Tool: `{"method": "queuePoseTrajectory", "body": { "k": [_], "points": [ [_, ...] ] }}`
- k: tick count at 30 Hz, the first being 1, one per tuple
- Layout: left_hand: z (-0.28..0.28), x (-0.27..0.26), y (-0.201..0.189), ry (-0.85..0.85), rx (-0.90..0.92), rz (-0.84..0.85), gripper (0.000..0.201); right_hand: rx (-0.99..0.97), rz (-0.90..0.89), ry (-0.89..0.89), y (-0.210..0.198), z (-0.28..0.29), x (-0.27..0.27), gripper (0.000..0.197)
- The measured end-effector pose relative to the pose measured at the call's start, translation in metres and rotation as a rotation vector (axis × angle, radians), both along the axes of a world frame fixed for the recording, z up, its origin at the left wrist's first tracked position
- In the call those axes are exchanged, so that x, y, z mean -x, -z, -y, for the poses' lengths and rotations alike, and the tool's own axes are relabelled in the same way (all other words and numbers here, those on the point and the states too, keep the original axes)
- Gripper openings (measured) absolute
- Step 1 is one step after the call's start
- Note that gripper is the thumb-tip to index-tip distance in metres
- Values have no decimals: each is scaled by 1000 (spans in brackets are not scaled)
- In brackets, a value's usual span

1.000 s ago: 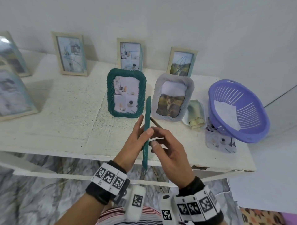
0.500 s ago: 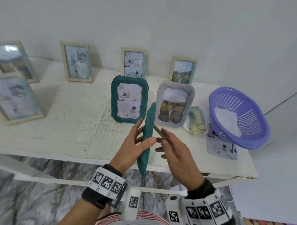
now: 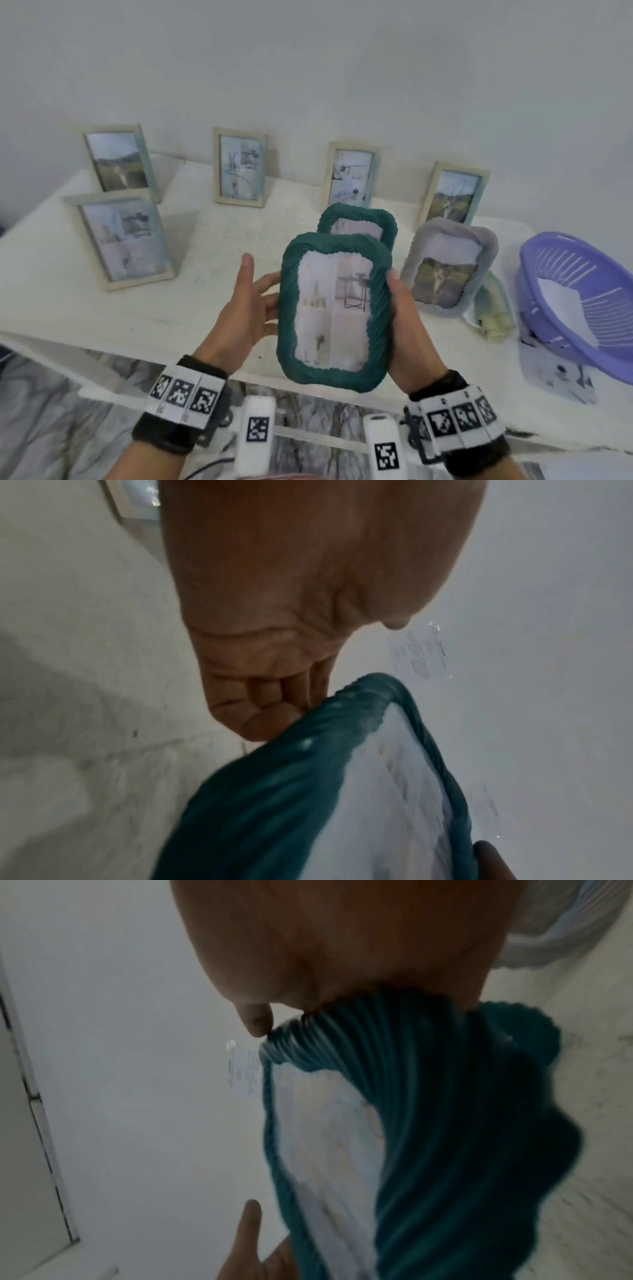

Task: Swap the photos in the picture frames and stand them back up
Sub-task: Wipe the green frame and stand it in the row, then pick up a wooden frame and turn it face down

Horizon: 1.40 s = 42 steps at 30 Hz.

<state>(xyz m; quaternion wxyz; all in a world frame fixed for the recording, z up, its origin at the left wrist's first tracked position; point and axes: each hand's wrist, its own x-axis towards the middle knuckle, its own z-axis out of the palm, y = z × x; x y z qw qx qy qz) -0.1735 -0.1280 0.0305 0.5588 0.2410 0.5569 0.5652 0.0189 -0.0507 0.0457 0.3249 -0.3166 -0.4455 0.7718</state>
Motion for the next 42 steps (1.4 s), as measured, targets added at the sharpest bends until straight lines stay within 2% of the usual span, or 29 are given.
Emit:
{"method": "queuePoseTrajectory", "body": {
  "k": [4, 6, 8, 10, 13, 16, 21, 25, 29, 31, 34, 36, 39, 42],
  "points": [
    [-9, 61, 1, 127, 84, -82, 90, -2, 51, -24, 12, -10, 58, 53],
    [-18, 84, 2, 80, 106, -130, 87, -16, 84, -31, 12, -18, 85, 50],
    [-28, 105, 1, 20, 120, -184, 70, -41, 153, -13, 14, -28, 111, 44],
    [-38, 119, -2, 31, 138, -230, 60, -195, 288, 70, 20, -41, 132, 37],
    [-53, 138, -4, 51, 150, -213, 56, -515, 500, 210, 25, -56, 160, 24],
    [-70, 149, -4, 36, 144, -200, 55, -662, 617, 273, 25, -67, 178, 20],
    [-84, 158, 6, 1, 167, -207, 76, -687, 736, 253, 32, -79, 188, 27],
    [-88, 161, 17, -31, 175, -198, 88, -700, 764, 220, 39, -81, 189, 30],
    [-88, 163, 22, -16, 178, -223, 93, -709, 814, 205, 39, -81, 189, 31],
    [-87, 163, 22, -22, 162, -259, 86, -723, 857, 198, 37, -80, 189, 34],
    [-78, 165, 26, -18, 97, -384, 60, -711, 912, 186, 32, -74, 185, 48],
    [-65, 167, 32, 3, 65, -487, 59, -748, 945, 187, 27, -64, 182, 53],
    [-36, 168, 40, 15, 81, -589, 67, -906, 962, 249, 18, -42, 179, 53],
    [0, 170, 38, 26, 50, -700, 50, -1112, 901, 375, 13, -15, 181, 40]
  ]
}}
